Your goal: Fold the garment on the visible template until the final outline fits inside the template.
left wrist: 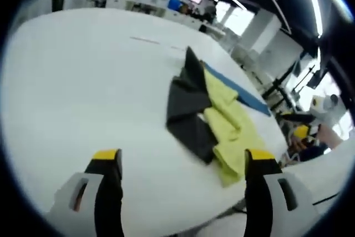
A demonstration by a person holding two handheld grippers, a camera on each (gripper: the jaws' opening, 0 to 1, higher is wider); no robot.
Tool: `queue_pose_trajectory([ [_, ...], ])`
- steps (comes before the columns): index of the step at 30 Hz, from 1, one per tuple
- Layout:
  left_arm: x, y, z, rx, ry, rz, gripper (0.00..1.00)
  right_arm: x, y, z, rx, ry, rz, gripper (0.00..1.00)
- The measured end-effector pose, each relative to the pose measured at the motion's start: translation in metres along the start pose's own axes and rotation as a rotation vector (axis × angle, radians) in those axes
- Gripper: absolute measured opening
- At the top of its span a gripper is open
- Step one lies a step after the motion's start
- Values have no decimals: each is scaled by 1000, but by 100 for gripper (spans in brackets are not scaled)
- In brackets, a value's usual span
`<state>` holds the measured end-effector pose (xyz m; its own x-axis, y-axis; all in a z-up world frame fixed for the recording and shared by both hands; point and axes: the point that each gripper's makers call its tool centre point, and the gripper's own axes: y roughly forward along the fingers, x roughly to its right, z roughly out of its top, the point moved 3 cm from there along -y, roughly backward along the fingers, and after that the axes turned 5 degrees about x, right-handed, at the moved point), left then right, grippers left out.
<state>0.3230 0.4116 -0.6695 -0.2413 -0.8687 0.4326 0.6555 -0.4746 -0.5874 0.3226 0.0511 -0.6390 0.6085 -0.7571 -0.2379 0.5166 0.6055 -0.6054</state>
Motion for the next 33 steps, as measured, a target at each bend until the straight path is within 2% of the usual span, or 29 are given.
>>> queue_pose_trajectory([
  [10,-16,-21,9,11,-23,11,99,2,4,5,8,-3,3,82],
  [16,-28,-35,13,19,-41,37,99,3,5,6,11,0,3,82],
  [21,-28,-39,15,32,-50,47,99,4,7,9,18,0,2,82],
  [33,-22,-35,16,12,-38,36,99,5,7,8,16,4,-3,82],
])
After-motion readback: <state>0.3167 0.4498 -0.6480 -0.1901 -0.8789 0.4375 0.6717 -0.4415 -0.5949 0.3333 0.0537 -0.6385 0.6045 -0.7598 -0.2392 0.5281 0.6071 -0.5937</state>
